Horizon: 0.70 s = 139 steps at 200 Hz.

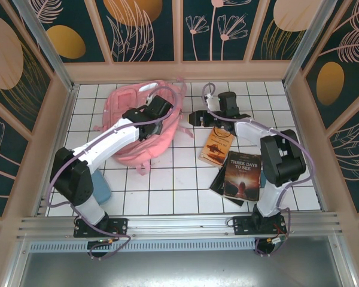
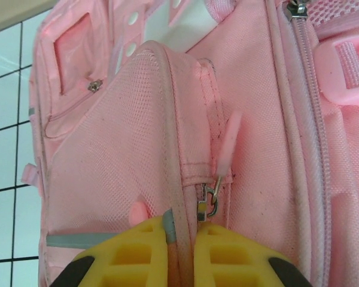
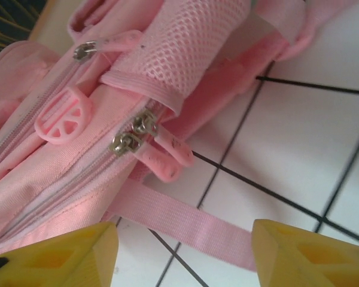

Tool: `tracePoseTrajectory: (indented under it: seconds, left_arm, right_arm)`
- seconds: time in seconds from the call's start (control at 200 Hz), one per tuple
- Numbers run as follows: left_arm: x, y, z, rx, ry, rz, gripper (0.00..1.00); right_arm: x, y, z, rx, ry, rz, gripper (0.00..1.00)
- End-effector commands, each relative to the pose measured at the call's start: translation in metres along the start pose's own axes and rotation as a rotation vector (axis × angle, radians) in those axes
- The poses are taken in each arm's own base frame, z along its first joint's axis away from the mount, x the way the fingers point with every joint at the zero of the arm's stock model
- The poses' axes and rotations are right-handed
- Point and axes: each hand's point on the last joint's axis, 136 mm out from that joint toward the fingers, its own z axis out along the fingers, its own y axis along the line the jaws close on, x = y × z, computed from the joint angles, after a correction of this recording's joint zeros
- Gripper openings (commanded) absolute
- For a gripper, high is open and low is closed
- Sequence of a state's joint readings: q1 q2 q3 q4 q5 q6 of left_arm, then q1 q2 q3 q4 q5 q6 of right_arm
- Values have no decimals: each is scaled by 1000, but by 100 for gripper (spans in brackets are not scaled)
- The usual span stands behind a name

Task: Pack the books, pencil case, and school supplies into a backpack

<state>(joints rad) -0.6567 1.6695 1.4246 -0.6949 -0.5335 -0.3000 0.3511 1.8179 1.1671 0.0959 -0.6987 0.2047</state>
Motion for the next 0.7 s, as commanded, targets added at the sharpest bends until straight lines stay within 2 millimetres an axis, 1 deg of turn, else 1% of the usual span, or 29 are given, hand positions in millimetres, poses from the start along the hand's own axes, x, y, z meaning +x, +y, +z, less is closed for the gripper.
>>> tracePoseTrajectory:
  seconds: [0.0,0.105,0.195,0.38,0.455,0.51,0.691]
  left_arm:
    - [-38,24,-21,-52,-157,-49,4]
    - [-40,27,-24,-51,-169,-43,3]
    - [-42,29,-25,-53,-176,-45,3]
    - [-43,32,-28,-57,-180,-42,3]
    - [-42,32,-29,-59,-179,-41,3]
    - [-42,34,-30,-62,-182,-47,3]
    - [-44,34,-32,-55,-190,-65,3]
  right_arm:
    - [-8,29,6,-191,14,-128,58]
    - [-5,39,14,-262,49,-155,57]
    - [-2,46,21,-299,74,-169,55]
    - [-8,40,33,-294,67,-180,53]
    - [-9,38,36,-298,74,-183,55]
    - [-6,38,38,-316,90,-181,59]
    - [0,42,41,-368,134,-185,62]
